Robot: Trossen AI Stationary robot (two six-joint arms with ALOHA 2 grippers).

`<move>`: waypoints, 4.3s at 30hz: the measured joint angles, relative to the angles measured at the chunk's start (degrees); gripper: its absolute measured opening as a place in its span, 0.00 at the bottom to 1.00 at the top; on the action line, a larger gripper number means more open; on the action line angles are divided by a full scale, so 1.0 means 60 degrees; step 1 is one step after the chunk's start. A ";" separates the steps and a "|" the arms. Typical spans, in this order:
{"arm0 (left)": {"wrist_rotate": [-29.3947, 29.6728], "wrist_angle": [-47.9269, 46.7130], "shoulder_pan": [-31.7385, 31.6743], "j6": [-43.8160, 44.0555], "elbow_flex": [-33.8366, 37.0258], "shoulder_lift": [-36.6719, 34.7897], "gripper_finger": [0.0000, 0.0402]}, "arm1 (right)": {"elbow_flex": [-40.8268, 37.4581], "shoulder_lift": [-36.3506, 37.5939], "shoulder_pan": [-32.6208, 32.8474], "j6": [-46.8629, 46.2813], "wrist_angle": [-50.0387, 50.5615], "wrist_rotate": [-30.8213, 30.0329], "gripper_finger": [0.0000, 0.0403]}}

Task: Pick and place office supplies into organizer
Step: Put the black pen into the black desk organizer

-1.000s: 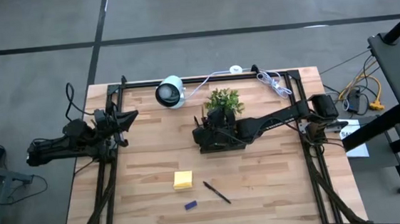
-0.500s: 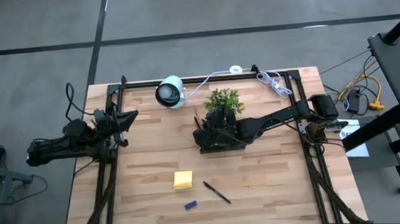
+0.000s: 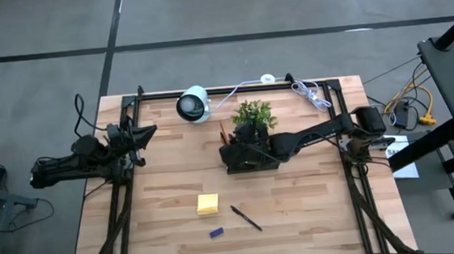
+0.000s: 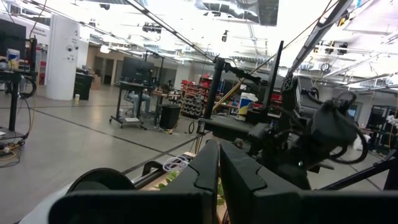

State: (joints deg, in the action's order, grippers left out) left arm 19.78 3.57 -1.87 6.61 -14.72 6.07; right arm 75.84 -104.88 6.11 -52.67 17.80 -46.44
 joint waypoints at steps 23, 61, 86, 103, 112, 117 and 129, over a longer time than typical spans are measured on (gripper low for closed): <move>-0.0001 0.0004 0.0007 0.0000 0.0000 0.0003 0.00 | 0.3324 0.0146 0.0753 0.0499 0.2464 0.2254 0.38; 0.0002 -0.0015 0.0000 0.0003 0.0000 0.0007 0.00 | 0.4017 -0.1240 0.2666 -0.2363 0.4001 0.8048 0.57; -0.0001 -0.0031 0.0000 0.0005 0.0000 0.0011 0.00 | 0.4214 -0.3354 0.2874 -0.3221 0.5191 0.7873 0.57; -0.0001 -0.0033 0.0007 0.0018 0.0000 0.0011 0.00 | 0.4775 -0.4457 0.3293 -0.1682 0.5366 0.7229 0.57; -0.0001 -0.0030 0.0004 0.0031 0.0000 0.0011 0.00 | 0.4728 -0.4564 0.3293 -0.1680 0.5558 0.7202 0.53; -0.0001 -0.0033 -0.0004 0.0049 0.0000 0.0011 0.00 | 0.4681 -0.4564 0.3287 -0.1722 0.5534 0.7282 0.49; -0.0001 -0.0033 0.0000 0.0044 0.0000 0.0011 0.00 | 0.4511 -0.4548 0.3217 -0.1970 0.5479 0.8259 0.34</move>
State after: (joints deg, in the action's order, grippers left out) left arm 19.77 3.38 -1.87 6.87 -14.72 6.13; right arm 102.91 -132.17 25.41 -64.49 50.68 3.12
